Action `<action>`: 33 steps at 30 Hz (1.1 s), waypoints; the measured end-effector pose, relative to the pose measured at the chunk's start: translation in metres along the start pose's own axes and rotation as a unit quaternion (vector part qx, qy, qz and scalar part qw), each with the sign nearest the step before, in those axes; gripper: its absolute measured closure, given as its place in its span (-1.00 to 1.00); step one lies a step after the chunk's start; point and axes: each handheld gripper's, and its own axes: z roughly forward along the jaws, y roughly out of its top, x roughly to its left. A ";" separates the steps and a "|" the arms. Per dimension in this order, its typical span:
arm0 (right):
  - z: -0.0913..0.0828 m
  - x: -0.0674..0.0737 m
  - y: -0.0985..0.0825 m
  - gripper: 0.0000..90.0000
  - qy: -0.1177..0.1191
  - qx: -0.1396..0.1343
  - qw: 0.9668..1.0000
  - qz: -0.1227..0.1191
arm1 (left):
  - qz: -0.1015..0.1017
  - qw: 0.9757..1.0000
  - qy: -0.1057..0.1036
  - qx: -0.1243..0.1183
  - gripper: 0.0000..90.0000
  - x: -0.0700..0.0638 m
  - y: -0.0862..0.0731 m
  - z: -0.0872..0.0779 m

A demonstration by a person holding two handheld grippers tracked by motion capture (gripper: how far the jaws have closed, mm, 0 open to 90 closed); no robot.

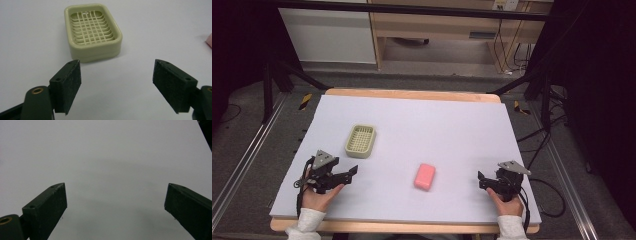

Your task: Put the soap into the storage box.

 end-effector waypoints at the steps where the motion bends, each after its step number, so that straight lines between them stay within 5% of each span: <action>1: 0.000 0.000 0.000 -0.90 0.001 0.000 1.000 0.001 | 0.002 1.000 -0.001 0.001 -0.50 -0.001 0.001 0.000; 33: 0.003 0.004 0.002 -0.89 0.007 0.006 1.000 0.000 | 0.014 0.999 -0.025 -0.027 -0.50 -0.025 0.035 0.003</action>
